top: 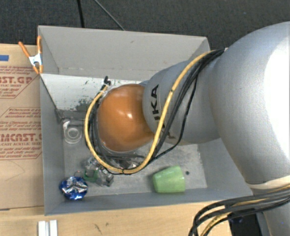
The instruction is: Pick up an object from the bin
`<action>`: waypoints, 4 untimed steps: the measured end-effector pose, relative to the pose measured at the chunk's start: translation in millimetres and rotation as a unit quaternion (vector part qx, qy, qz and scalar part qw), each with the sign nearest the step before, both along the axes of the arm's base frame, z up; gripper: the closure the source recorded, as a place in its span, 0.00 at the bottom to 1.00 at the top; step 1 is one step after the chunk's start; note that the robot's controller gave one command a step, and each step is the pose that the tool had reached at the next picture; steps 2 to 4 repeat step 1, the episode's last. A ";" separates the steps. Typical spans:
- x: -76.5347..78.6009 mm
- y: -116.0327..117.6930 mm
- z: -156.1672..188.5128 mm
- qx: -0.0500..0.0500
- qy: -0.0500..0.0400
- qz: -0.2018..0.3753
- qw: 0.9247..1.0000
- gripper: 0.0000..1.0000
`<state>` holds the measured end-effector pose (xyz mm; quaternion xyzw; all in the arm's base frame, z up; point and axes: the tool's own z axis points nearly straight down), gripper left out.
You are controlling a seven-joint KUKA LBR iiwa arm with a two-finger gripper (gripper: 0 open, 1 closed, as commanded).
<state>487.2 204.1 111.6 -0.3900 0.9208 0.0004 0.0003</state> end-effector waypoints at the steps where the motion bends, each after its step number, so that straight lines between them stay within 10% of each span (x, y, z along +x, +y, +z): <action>1: 24.6 13.5 103.3 0.002 -0.005 0.016 1.000 1.00; 4: 24.6 13.5 103.3 0.002 -0.005 0.016 1.000 1.00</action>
Offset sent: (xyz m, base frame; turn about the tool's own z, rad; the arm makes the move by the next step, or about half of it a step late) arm 0.0223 0.0112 0.0985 -0.0308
